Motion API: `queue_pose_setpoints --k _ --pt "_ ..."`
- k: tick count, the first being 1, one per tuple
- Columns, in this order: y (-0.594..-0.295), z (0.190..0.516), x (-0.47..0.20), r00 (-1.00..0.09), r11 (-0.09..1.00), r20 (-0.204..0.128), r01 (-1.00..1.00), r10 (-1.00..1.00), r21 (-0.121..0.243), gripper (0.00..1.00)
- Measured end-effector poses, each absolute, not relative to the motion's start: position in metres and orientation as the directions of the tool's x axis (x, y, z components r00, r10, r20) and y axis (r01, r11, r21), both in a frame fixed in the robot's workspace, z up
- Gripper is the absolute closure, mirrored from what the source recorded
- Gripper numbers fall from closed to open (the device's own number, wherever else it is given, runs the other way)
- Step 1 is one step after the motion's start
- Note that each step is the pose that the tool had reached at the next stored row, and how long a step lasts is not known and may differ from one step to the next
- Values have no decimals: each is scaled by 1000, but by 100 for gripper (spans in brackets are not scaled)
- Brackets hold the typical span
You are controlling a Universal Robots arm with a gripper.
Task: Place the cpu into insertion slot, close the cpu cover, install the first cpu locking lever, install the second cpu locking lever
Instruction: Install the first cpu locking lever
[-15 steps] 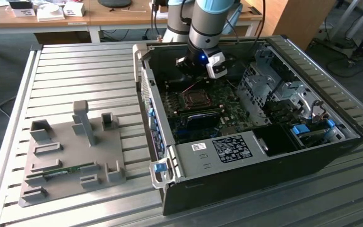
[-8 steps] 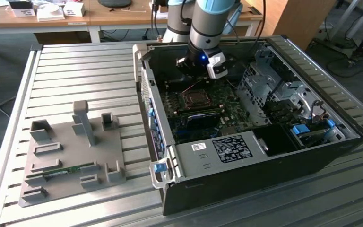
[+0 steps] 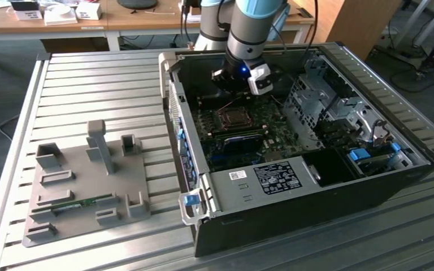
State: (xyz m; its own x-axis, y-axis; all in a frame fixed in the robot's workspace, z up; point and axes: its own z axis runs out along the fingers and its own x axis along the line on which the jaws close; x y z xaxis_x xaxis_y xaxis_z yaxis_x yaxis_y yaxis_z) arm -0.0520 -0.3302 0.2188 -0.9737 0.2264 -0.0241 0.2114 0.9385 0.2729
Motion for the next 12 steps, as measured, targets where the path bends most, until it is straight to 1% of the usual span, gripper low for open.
queue_pose_setpoints --k 12 --pt "-330 215 -49 -974 939 -24 212 226 273 89"
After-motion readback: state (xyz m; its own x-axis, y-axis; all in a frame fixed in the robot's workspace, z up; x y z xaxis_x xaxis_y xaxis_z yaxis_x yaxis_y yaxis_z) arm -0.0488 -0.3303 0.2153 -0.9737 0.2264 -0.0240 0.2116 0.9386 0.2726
